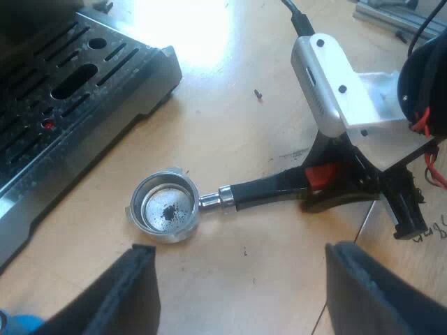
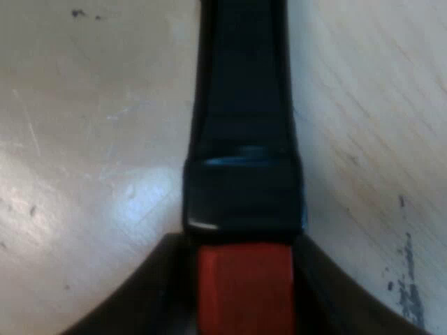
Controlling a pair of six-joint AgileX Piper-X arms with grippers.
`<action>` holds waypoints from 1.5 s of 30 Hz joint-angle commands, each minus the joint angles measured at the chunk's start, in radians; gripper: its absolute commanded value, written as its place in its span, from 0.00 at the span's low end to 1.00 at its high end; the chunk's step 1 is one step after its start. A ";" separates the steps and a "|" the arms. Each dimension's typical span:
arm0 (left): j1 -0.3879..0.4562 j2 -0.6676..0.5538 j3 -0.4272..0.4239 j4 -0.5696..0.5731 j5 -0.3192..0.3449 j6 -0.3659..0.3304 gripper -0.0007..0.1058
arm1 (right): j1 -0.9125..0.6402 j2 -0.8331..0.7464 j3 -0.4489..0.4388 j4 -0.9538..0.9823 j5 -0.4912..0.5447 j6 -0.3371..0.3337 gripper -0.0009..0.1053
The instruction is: Grind coffee beans and then tamp
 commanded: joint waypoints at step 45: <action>-0.004 0.160 -0.001 -0.039 -0.305 -0.243 0.53 | 0.001 -0.266 -0.061 -0.391 -0.027 -0.320 0.68</action>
